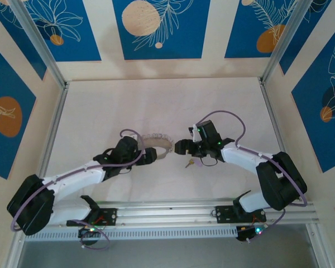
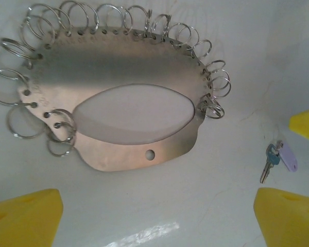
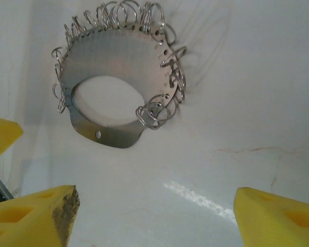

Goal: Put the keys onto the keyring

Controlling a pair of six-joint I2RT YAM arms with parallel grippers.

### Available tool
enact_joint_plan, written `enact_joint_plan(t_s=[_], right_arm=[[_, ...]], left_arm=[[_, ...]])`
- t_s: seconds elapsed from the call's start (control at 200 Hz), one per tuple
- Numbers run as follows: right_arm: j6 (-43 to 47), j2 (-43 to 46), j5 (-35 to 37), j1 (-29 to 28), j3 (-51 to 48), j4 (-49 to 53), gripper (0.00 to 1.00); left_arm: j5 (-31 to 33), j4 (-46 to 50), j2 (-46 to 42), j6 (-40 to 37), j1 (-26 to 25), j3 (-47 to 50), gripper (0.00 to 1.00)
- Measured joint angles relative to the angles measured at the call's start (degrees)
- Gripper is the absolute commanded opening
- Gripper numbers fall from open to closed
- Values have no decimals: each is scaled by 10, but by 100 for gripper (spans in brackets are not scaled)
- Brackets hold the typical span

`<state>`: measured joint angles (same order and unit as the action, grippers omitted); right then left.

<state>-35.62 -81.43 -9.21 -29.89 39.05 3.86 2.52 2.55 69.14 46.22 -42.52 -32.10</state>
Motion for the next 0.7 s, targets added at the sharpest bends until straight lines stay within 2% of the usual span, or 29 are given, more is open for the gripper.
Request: enact_joint_plan(t_s=[0.355, 0.7], right_arm=[[-41, -77, -10, -15, 14, -19, 80], [-65, -104, -33, -16, 43, -40, 79]], left_arm=[[23, -80, 86, 35, -7, -1, 98], [17, -132, 153, 45, 8, -3, 97]])
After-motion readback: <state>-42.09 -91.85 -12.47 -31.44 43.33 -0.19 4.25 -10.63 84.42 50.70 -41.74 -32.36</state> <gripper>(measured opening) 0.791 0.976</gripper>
